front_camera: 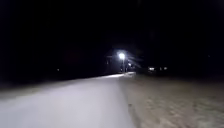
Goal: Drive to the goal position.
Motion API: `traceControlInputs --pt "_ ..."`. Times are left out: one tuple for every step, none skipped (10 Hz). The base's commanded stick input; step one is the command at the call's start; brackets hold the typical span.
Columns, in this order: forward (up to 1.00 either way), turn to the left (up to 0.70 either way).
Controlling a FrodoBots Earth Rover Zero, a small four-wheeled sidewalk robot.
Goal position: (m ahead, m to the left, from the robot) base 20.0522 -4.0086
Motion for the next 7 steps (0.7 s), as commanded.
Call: traceControlInputs --pt "1.0 0.0" --pt "1.0 0.0" --pt "1.0 0.0" --pt "1.0 0.0" --pt "1.0 0.0" --pt "1.0 0.0" --pt "1.0 0.0"
